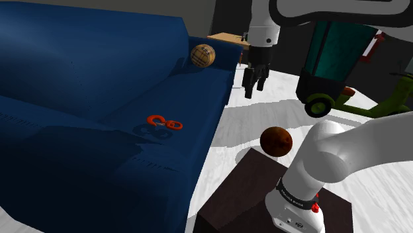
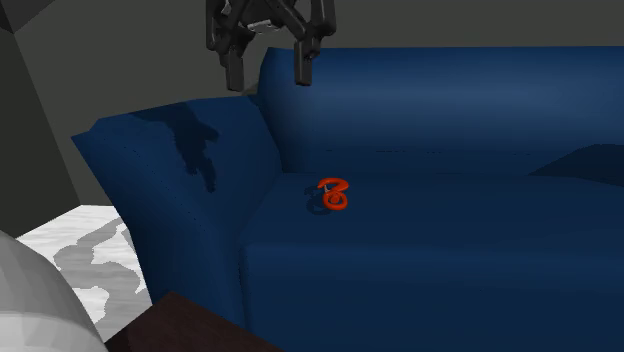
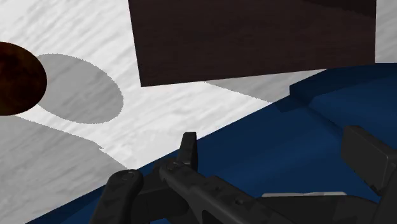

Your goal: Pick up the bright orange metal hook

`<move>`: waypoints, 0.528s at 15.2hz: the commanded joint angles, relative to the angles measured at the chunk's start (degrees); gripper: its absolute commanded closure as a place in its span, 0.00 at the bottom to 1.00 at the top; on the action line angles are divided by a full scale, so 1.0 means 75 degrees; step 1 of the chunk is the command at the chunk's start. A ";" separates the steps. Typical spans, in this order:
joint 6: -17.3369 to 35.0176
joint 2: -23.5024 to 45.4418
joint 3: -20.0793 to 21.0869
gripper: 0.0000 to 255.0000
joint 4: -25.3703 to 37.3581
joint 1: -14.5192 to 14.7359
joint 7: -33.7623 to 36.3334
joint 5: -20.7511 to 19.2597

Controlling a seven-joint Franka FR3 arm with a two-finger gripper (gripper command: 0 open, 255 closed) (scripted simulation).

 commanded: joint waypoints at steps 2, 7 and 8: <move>0.0278 0.0203 -0.0009 0.00 -0.0044 0.0020 -0.0037 -0.0016; 0.1628 0.1342 -0.0042 0.00 -0.0099 0.0116 -0.0212 -0.0095; 0.1885 0.1591 -0.0047 0.00 -0.0077 0.0136 -0.0244 -0.0110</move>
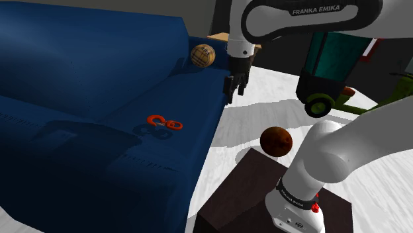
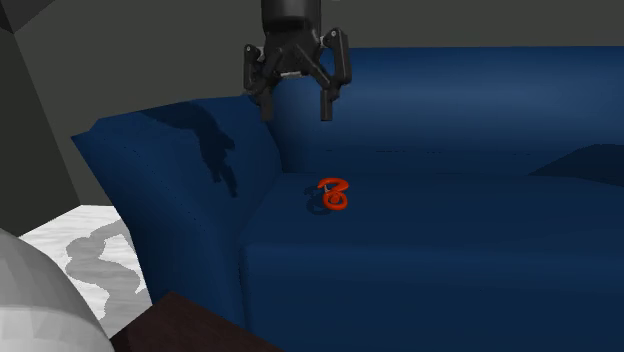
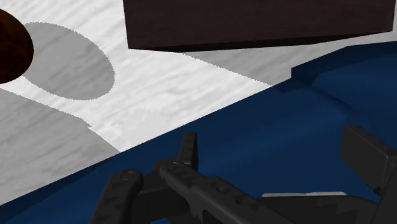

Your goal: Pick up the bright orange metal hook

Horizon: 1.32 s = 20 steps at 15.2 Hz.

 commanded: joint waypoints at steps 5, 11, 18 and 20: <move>0.1477 0.1503 0.0000 0.00 0.0229 0.0101 -0.0190 -0.0080; 0.2668 0.3177 0.0033 0.00 0.0898 0.0185 -0.0360 -0.0170; 0.3647 0.5160 0.0114 0.00 0.2116 0.0271 -0.0529 -0.0302; 0.3842 0.5725 0.0140 0.00 0.2547 0.0299 -0.0573 -0.0348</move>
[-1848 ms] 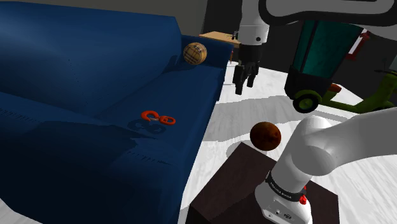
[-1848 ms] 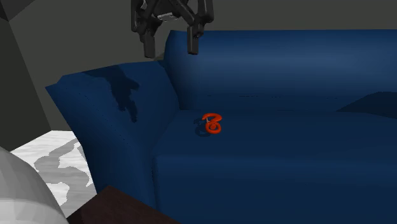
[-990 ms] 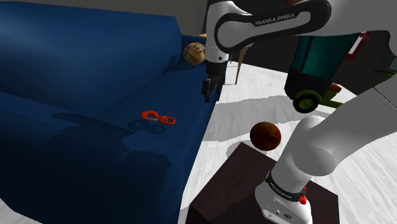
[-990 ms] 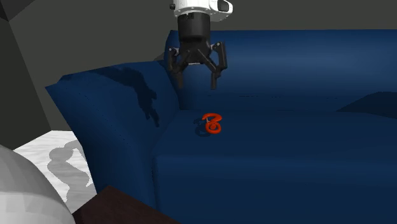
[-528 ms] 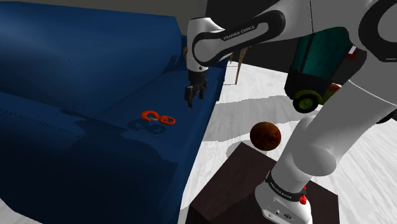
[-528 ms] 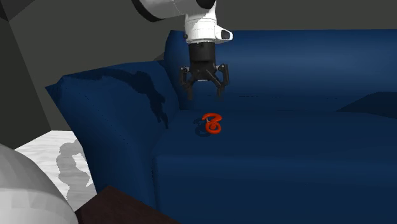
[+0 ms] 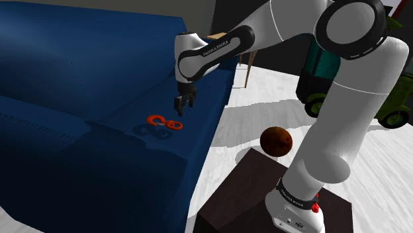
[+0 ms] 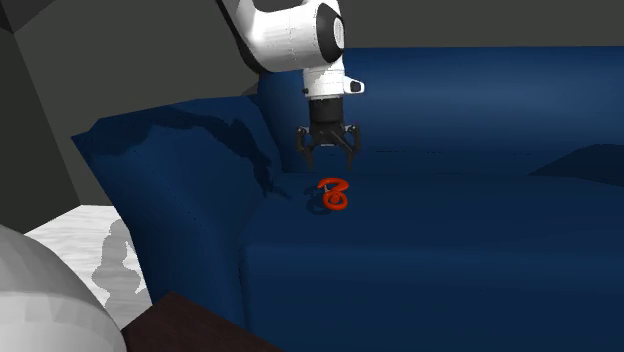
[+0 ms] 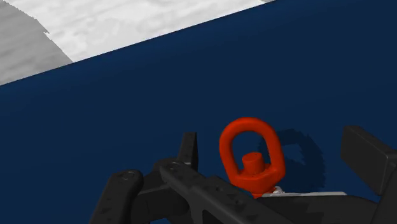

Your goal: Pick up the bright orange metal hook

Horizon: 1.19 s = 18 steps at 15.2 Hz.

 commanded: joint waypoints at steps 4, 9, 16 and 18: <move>0.0378 0.1431 0.0080 0.00 0.1208 0.0100 -0.0075 -0.0119; 0.0507 0.2868 0.0133 0.00 0.2665 0.0205 -0.0202 -0.0240; 0.0964 0.3345 0.0109 0.00 0.2694 0.0227 -0.0139 -0.0305; 0.1082 0.3444 0.0101 0.00 0.2675 0.0230 -0.0119 -0.0319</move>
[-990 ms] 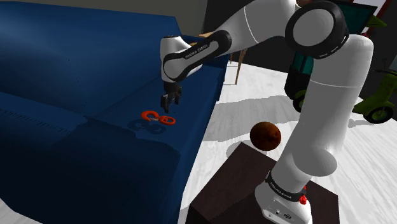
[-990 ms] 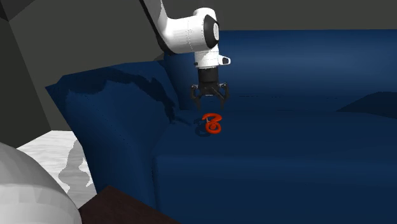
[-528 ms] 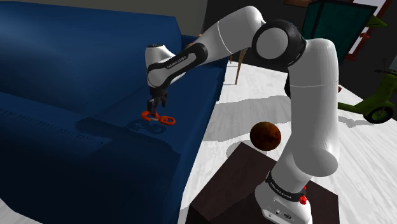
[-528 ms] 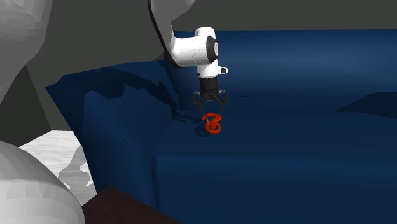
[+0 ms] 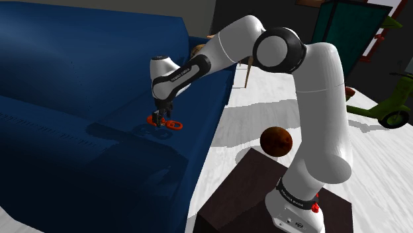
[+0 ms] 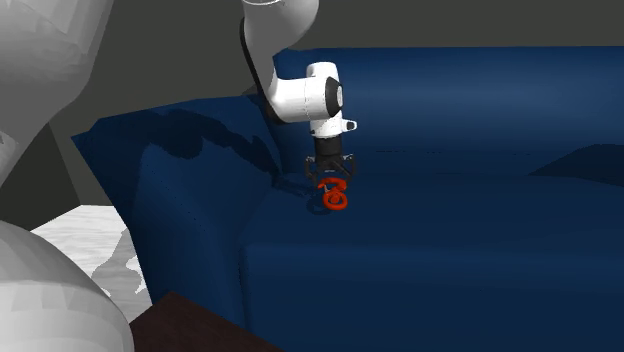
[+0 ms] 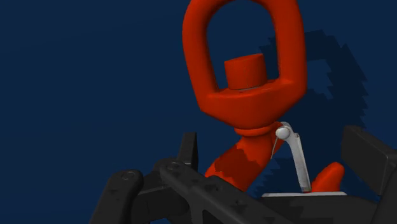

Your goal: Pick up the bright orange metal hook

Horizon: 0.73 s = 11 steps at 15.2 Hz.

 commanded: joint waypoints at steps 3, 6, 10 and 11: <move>0.0047 0.0066 -0.0005 1.00 0.0024 -0.0004 0.0000 -0.0005; 0.0050 0.0063 -0.0005 1.00 0.0017 -0.0003 0.0002 -0.0006; 0.0050 0.0058 -0.0005 1.00 0.0012 -0.0004 0.0000 -0.0006; 0.0052 0.0070 -0.0005 1.00 0.0021 0.0000 0.0004 -0.0007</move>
